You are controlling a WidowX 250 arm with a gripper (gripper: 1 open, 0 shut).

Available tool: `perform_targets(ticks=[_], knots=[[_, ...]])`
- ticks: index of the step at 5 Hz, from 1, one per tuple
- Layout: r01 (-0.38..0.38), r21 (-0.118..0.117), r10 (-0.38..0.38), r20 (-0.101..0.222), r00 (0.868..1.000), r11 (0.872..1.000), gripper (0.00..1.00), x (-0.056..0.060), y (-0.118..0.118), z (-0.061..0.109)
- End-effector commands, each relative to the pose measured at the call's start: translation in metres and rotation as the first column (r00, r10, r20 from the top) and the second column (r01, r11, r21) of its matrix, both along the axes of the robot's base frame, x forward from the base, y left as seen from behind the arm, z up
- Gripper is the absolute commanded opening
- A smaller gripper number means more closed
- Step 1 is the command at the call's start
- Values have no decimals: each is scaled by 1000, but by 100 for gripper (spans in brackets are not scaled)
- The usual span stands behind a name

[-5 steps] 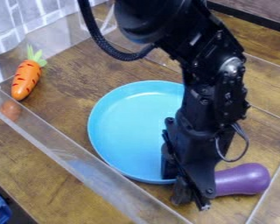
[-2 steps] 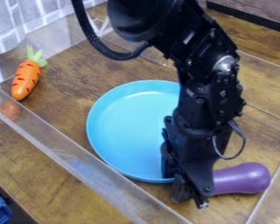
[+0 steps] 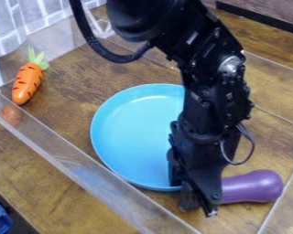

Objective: Put the purple eggplant on the blue tray

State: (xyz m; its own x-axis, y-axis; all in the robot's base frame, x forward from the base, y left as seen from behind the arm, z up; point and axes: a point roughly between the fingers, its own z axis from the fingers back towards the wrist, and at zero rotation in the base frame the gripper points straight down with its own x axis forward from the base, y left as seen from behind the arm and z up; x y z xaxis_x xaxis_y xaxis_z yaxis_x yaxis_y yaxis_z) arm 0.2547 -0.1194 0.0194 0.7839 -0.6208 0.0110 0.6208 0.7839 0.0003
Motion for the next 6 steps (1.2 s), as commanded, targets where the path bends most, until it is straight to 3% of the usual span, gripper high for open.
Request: perform_targets(ticks=[1,6], knots=[[27,-14,-27,-31,999,1000,0,-14,-9,-4],[25,40,-24,-12,1000,999,0,1,14,29]])
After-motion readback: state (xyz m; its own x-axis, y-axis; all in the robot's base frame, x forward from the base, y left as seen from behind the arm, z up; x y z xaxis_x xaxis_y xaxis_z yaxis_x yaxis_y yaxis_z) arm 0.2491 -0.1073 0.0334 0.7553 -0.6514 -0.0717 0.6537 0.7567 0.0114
